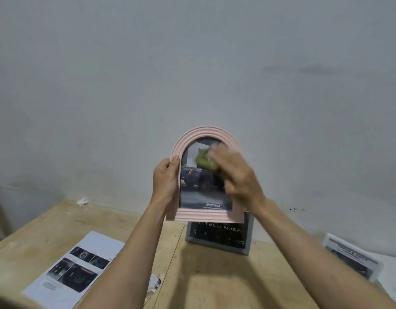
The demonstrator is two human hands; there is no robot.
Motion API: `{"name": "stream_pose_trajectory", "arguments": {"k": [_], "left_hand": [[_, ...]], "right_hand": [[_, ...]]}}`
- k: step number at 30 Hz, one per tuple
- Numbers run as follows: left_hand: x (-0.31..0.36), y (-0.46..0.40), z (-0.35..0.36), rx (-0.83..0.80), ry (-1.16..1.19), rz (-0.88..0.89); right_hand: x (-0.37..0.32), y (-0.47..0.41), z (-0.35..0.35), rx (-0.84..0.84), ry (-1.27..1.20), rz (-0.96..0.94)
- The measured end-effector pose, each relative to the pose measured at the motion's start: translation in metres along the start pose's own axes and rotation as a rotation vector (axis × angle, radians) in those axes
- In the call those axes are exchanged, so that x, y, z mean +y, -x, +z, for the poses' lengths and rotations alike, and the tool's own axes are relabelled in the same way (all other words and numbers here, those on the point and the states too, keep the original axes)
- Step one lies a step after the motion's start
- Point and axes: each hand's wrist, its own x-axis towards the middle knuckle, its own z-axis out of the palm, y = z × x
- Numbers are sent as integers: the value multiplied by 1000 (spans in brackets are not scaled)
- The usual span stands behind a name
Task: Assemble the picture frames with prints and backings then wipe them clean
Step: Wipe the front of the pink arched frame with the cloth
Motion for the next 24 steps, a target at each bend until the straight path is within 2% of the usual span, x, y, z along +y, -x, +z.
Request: {"name": "stream_pose_trajectory", "arguments": {"k": [2,4,10,12,15,18,19,21,24], "left_hand": [[3,1,1,-33,18,1],[1,1,-1,-34,89,-24],[-13,-15,-33,151,99,-58],[-19,-22,-46,160,61,-46],[-30,-33,-64,158,53,-72],[-29,-46,-79,113,84,-113],[-28,-51,-84,95,99,-127],[-27,-61,-89,88,191,-167],[-37,-81,-110,197,287,-246]], "right_hand": [[18,-29,-7,41,131,81],[26,-37,2,-78,186,73],[-15,32,64,-479,-16,-81],[-26,42,76,-528,-79,-100],[-31,18,76,-431,-152,-8],[-14,-42,68,-129,-80,112],[-5,-63,69,-77,-25,134],[12,-92,76,-94,74,103],[15,-91,119,-232,57,9]]}}
